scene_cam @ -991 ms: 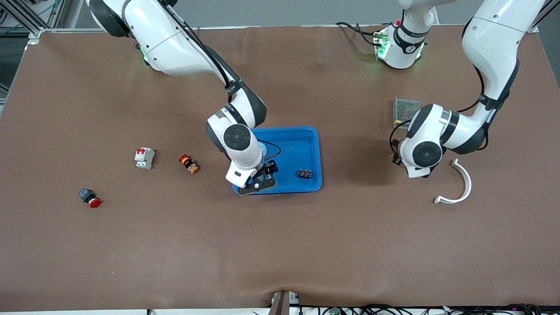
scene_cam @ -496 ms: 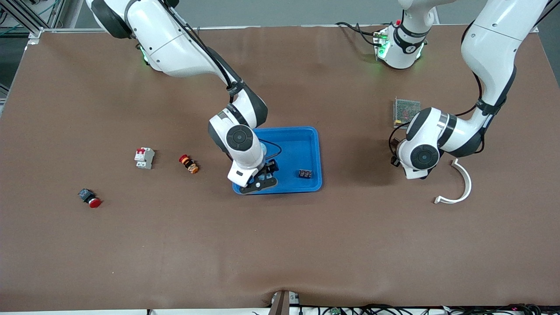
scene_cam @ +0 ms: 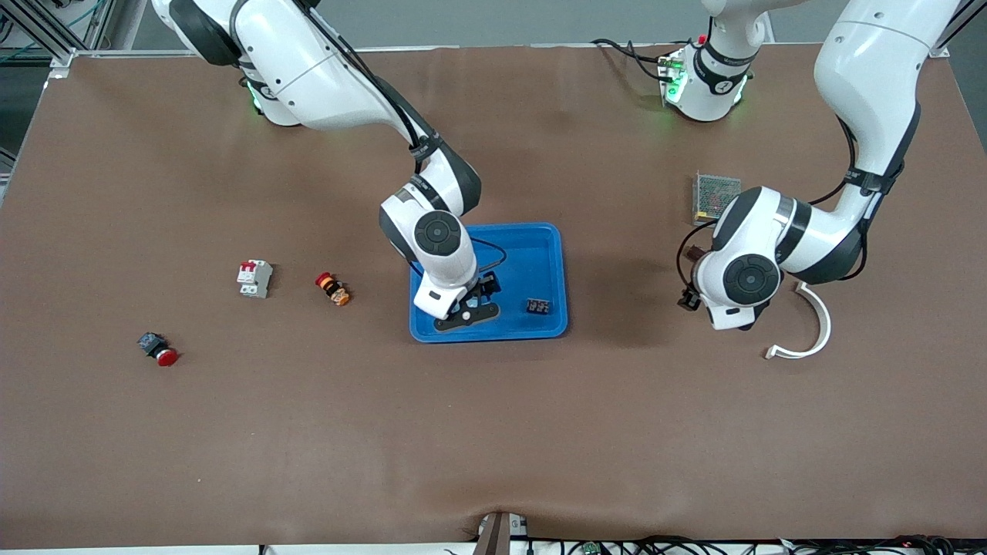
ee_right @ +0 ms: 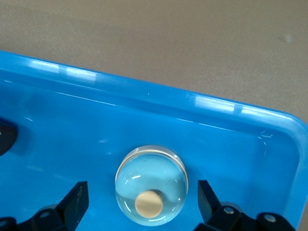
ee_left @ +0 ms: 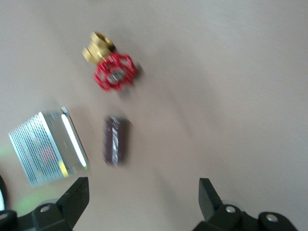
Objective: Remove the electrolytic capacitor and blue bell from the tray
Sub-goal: 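Lower the capacitor beside the red valve and open the left gripper, then move the left gripper back to the second capacitor in the tray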
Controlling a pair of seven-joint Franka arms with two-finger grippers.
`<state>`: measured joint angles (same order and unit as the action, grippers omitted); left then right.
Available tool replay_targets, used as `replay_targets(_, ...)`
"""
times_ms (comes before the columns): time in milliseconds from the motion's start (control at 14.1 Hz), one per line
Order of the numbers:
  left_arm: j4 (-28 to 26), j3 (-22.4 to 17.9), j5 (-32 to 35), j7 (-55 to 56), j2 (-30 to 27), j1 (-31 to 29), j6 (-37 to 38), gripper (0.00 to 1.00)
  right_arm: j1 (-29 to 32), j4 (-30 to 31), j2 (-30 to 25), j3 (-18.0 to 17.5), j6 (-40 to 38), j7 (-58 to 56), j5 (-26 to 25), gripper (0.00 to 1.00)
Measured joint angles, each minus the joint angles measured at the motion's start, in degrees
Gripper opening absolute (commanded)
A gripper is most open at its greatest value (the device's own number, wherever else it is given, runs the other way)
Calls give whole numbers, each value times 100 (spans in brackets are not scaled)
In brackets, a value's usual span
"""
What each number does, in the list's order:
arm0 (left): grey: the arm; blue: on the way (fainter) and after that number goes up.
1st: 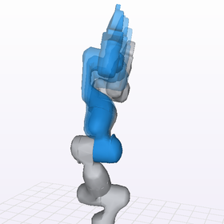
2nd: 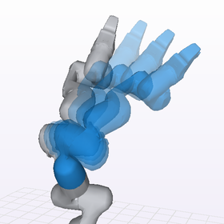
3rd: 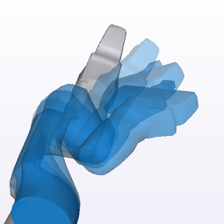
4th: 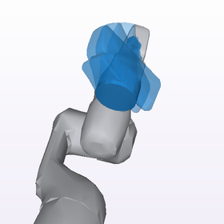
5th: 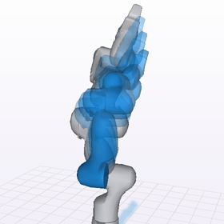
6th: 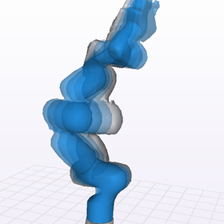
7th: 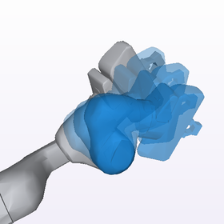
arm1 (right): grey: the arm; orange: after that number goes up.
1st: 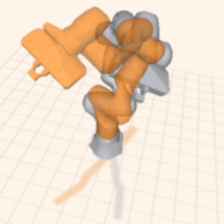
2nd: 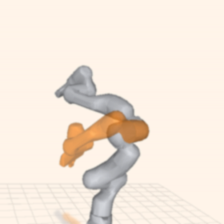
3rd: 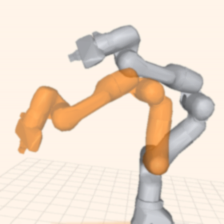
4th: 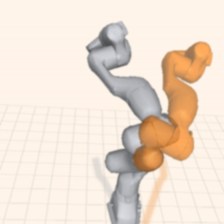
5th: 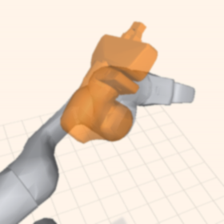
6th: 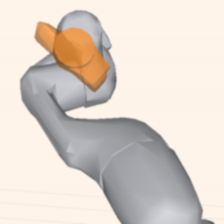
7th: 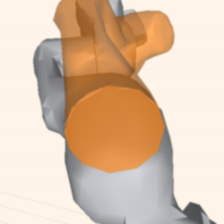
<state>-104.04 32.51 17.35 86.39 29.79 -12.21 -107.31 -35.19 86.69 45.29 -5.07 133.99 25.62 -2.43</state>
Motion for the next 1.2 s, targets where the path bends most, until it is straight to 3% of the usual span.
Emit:
replay_targets(496,957,42,-642,1550,281,901,-157,100,1,128,12,51,117,1,-12,100)
replay_targets(991,1169,34,-649,3076,866,1663,-1560,100,1,154,40,52,150,1,-15,100)
replay_targets(1204,1212,-127,-649,3550,1047,2076,-2180,94,1,155,41,52,152,1,-15,100)
